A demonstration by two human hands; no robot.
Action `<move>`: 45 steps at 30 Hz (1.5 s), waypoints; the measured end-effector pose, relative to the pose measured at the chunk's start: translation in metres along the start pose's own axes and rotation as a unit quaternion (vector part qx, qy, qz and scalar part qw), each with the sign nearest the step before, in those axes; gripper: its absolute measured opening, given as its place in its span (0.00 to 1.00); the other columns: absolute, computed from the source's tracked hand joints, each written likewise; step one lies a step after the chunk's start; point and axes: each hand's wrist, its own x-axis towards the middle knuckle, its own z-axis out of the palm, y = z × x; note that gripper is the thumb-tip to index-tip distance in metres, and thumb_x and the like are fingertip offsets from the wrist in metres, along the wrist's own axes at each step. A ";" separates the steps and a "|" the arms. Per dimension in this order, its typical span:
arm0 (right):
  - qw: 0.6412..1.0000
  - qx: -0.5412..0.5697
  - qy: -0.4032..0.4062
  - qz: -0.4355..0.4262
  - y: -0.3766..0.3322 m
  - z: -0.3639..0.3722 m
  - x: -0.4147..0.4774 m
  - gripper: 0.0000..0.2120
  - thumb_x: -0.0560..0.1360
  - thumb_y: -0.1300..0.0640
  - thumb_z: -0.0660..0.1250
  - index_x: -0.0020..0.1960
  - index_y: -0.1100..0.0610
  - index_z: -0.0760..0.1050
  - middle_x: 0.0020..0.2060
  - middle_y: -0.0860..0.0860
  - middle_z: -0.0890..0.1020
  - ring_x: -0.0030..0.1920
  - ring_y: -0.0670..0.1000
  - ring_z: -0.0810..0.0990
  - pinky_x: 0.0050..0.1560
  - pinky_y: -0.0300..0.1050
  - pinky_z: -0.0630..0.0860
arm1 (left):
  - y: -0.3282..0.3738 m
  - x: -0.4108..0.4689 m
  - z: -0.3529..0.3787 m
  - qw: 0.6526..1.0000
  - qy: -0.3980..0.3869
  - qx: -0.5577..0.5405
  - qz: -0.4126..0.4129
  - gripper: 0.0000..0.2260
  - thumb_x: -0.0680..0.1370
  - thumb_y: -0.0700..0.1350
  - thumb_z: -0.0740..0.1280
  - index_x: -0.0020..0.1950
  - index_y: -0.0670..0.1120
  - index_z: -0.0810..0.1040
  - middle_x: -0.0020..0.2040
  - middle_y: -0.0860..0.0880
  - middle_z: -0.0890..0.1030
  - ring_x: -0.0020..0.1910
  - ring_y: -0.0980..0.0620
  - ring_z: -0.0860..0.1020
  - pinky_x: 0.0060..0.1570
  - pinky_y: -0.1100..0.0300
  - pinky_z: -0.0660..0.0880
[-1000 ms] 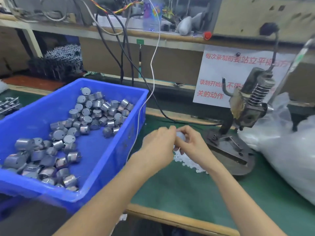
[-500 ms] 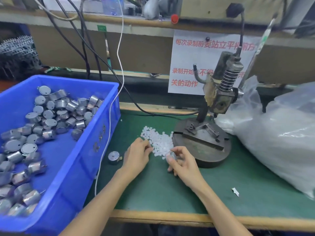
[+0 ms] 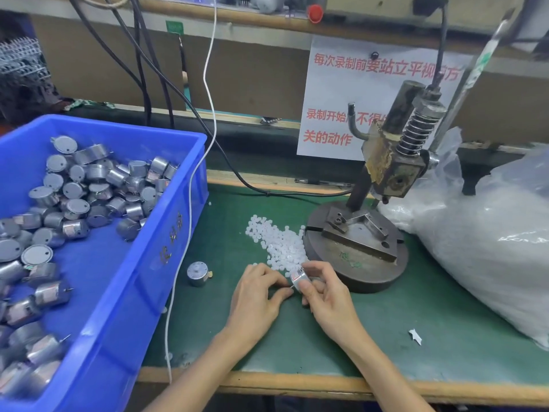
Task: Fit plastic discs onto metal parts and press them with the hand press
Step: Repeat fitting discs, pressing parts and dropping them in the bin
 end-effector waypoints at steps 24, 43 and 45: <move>0.986 -0.137 -0.026 -0.092 -0.003 0.005 0.002 0.09 0.77 0.59 0.67 0.49 0.46 0.70 0.41 0.36 0.82 0.41 0.41 0.80 0.44 0.40 0.74 | -0.002 -0.004 -0.003 0.999 -0.030 0.017 -0.016 0.19 0.64 0.56 0.77 0.51 0.51 0.80 0.48 0.55 0.76 0.50 0.56 0.69 0.47 0.73 0.59; 0.947 -0.233 -0.020 -0.222 0.004 0.008 0.000 0.06 0.74 0.64 0.67 0.50 0.59 0.77 0.52 0.54 0.78 0.45 0.40 0.75 0.46 0.28 0.71 | 0.002 -0.005 -0.011 0.974 0.008 -0.218 -0.059 0.08 0.76 0.36 0.67 0.42 0.47 0.81 0.42 0.56 0.84 0.42 0.57 0.81 0.50 0.79 0.64; 0.950 -0.219 -0.022 -0.222 0.005 0.008 0.001 0.08 0.73 0.65 0.67 0.51 0.55 0.75 0.52 0.54 0.78 0.46 0.38 0.74 0.46 0.28 0.70 | 0.000 -0.004 -0.010 0.975 0.013 -0.213 -0.054 0.10 0.75 0.35 0.67 0.41 0.49 0.80 0.42 0.55 0.84 0.42 0.56 0.81 0.51 0.79 0.64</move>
